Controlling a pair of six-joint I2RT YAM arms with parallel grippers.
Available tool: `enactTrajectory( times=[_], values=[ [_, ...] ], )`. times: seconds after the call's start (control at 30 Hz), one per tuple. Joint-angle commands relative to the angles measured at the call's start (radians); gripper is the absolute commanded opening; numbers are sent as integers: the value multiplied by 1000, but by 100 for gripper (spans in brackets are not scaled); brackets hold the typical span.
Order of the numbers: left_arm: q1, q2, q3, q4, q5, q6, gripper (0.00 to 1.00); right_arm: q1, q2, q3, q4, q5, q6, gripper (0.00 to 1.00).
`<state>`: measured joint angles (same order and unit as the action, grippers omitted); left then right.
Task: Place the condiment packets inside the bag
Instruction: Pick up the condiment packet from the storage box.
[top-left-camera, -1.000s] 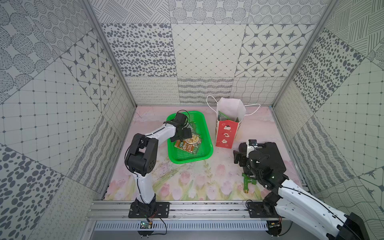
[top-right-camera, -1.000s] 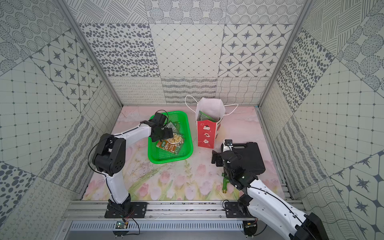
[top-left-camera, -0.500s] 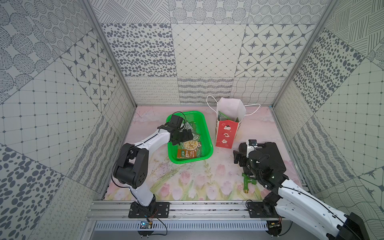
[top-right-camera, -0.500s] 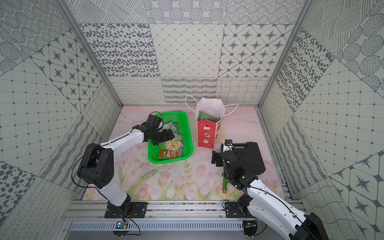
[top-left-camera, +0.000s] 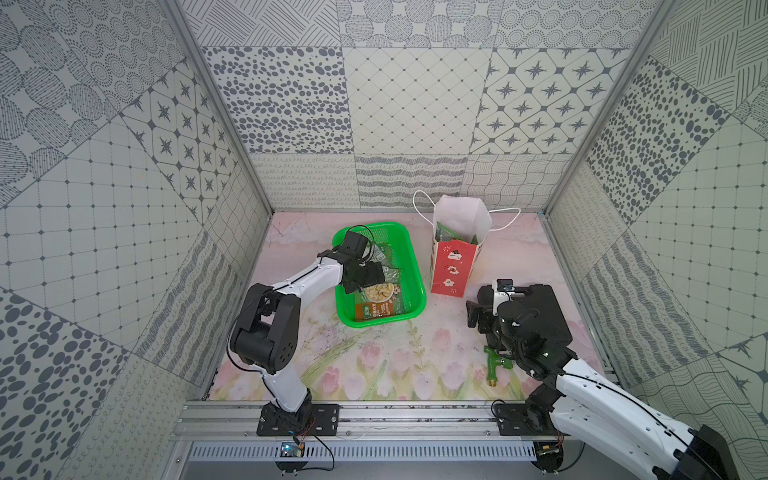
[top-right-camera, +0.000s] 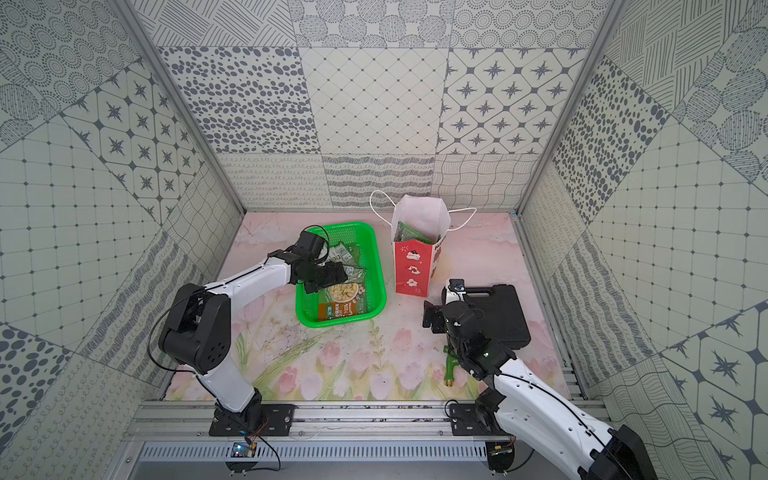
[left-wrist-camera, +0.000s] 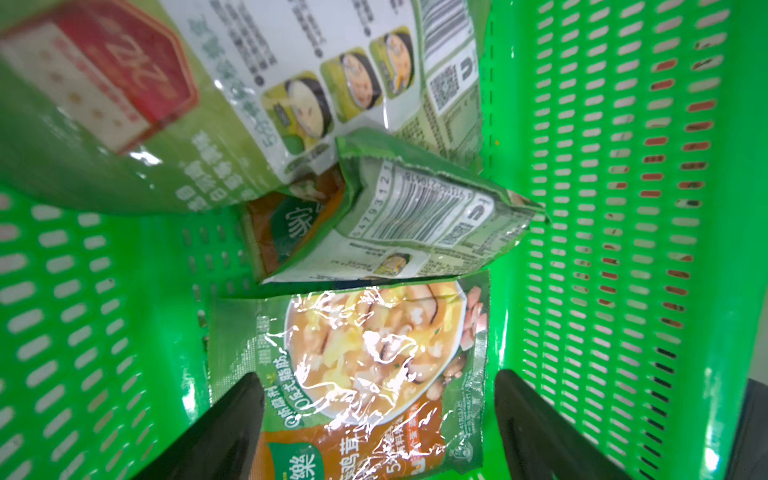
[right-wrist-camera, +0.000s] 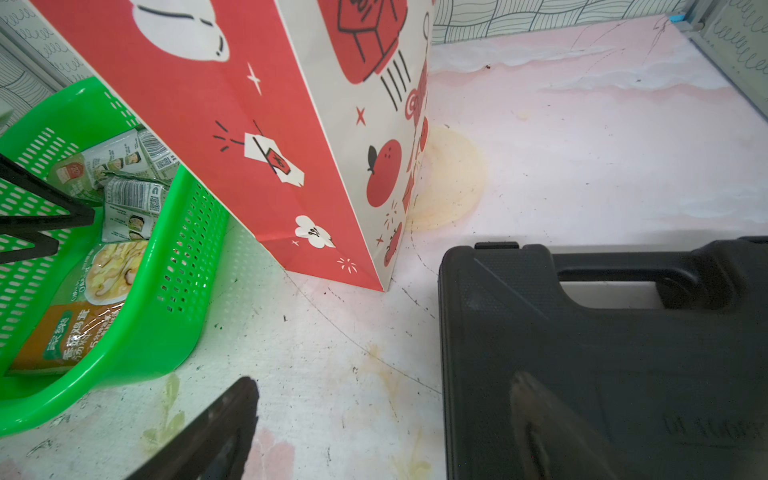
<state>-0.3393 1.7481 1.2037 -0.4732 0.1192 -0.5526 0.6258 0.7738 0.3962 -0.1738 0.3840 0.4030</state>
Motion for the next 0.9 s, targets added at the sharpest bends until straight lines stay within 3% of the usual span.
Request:
enactTrajectory(
  times=[0.0,0.13,0.33,0.5,0.6,0.87],
  values=[
    [-73,7,-9,-95,-100,6,89,-5,6,30,43,-8,-9,97],
    [-151,52,-2,-110,-149,-2,93,-5,7,30,42,-8,-8,97],
    [-187,192,24,-106,-220,-24,97,-6,2,30,40,-6,-9,97],
    [-201,265,21,-86,-274,-42,90,-6,8,30,42,-10,-9,97],
    [-205,290,17,-71,-279,-49,72,-6,17,32,43,-8,-9,97],
    [-211,208,3,-76,-295,-49,5,-6,13,29,42,3,-10,97]
  ],
)
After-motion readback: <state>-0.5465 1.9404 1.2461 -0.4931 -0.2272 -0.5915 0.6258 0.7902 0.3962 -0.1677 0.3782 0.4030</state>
